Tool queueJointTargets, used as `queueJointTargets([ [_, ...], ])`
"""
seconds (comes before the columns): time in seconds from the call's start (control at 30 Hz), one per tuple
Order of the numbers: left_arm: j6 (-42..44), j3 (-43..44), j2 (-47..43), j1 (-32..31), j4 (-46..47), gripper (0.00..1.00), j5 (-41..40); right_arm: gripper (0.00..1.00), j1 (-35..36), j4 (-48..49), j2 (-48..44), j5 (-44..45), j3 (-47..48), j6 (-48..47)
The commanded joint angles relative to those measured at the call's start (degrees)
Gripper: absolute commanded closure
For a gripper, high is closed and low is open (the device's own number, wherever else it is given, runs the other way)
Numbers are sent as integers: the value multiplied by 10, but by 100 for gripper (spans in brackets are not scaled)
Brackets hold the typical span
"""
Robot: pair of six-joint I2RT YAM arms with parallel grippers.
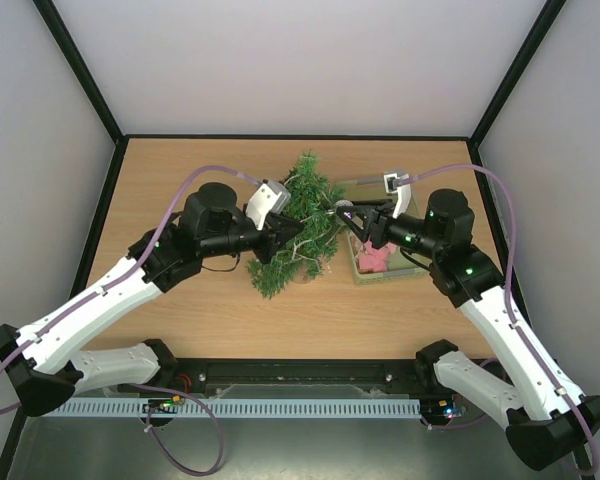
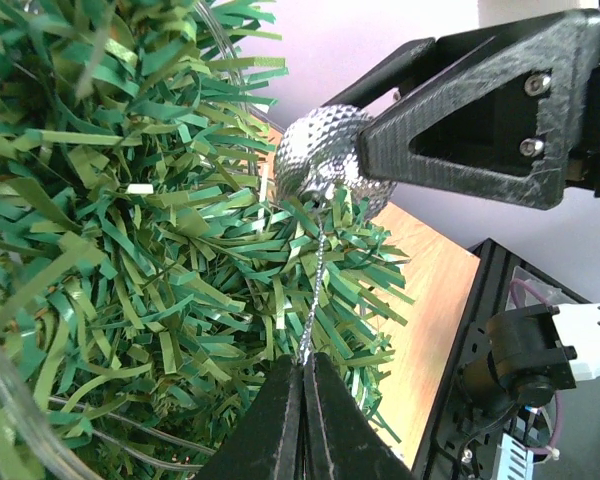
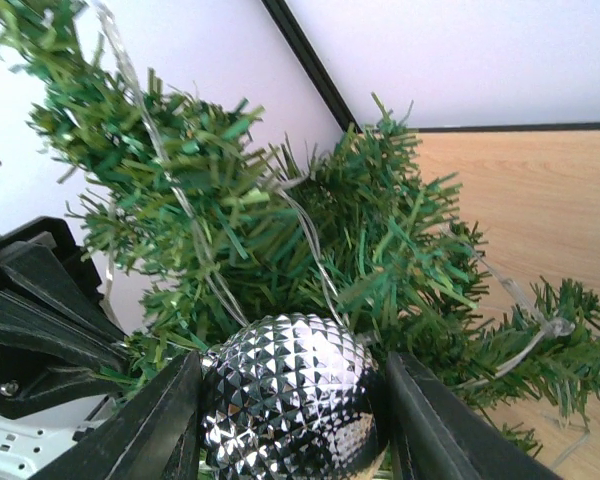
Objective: Decorate the small christmas tree
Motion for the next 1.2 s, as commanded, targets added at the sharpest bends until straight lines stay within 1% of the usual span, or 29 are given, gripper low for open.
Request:
queueJointTargets([
  [0.0, 3, 17, 7, 0, 7, 98, 13, 60, 0, 11, 2, -3, -14, -1],
  [0.27, 4, 22, 9, 0, 11, 97, 13, 60, 0, 25, 9, -2, -22, 3],
  [0.43, 1, 24, 8, 0, 23, 92, 12, 60, 0, 38, 8, -2, -26, 11],
  [0.5, 0, 26, 8, 0, 26, 87, 10, 60, 0, 42, 8, -3, -27, 16],
  [0.77, -2, 28, 2, 0, 26, 85, 6, 59, 0, 28, -4, -3, -38, 14],
  [0.97, -5, 26, -1, 0, 23, 85, 6, 49, 0, 16, -11, -12, -38, 18],
  [1.07, -6, 25, -5, 0, 24, 85, 6, 48, 0, 13, -20, -11, -32, 21],
  [1.17, -6, 24, -4, 0, 25, 86, 5, 50, 0, 13, -25, -25, -31, 34],
])
